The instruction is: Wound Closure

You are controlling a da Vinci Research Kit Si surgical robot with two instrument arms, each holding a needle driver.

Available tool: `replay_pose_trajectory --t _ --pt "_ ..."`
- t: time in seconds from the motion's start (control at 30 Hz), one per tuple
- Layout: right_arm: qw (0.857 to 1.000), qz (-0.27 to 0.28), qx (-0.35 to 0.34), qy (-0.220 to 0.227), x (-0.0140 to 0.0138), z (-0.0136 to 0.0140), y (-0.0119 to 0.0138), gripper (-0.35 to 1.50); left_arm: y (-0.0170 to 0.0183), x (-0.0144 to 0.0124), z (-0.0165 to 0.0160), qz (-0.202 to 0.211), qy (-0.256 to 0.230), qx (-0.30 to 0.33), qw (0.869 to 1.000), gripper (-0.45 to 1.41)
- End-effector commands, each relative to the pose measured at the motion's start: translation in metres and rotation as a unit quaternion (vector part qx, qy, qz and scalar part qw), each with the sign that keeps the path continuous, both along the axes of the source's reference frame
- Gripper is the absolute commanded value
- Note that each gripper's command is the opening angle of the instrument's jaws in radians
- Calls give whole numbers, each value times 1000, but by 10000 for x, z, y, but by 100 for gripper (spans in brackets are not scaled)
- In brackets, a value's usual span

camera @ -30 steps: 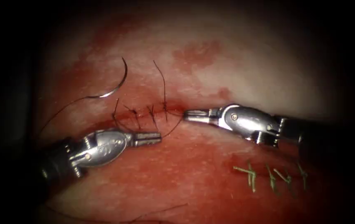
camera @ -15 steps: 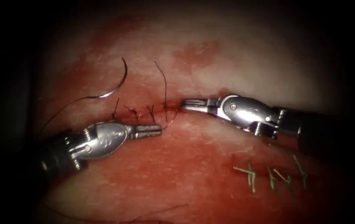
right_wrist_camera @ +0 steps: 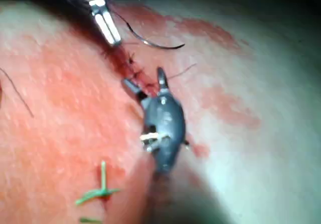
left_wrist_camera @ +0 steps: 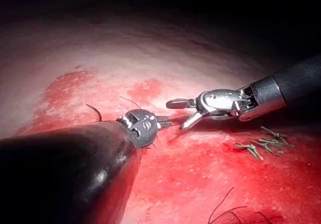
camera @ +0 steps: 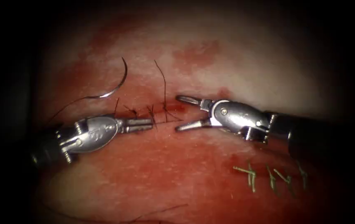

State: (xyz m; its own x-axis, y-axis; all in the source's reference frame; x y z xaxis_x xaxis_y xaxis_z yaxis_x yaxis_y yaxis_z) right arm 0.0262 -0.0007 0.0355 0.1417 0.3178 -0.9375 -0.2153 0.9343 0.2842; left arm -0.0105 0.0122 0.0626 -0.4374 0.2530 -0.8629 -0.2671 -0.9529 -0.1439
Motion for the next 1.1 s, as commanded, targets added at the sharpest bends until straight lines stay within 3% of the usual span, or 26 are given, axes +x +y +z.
replay_pose_trajectory --t 0.03,0.07,0.13,0.17,0.2,0.47,0.67,0.9,1.1 --pt "1000 -2 -4 0 1 -4 8 142 1 -8 -3 2 5 -9 1000 -45" --pt "1000 -3 -6 0 0 -6 10 137 0 -8 -5 3 6 -11 1000 -45" --pt "1000 -8 -13 -1 -2 -12 14 79 -1 -10 -9 5 8 -15 1000 -45" --pt "1000 -12 -12 -3 -3 -13 15 14 -1 -10 -10 5 9 -15 1000 -45" --pt "1000 -18 -16 -7 -4 -13 17 -35 -1 -10 -10 5 9 -15 1000 -45" --pt "999 -30 10 -25 14 10 20 -35 4 -18 -9 9 13 -20 1000 -45" --pt "999 -24 1 -26 28 12 20 -35 11 -19 -8 10 16 -19 1000 -45" --pt "999 -23 6 -22 34 20 7 -35 55 -23 -9 25 7 -25 999 -45" --pt "1000 -21 8 -21 40 23 1 -35 86 -25 29 19 7 -28 999 -45"
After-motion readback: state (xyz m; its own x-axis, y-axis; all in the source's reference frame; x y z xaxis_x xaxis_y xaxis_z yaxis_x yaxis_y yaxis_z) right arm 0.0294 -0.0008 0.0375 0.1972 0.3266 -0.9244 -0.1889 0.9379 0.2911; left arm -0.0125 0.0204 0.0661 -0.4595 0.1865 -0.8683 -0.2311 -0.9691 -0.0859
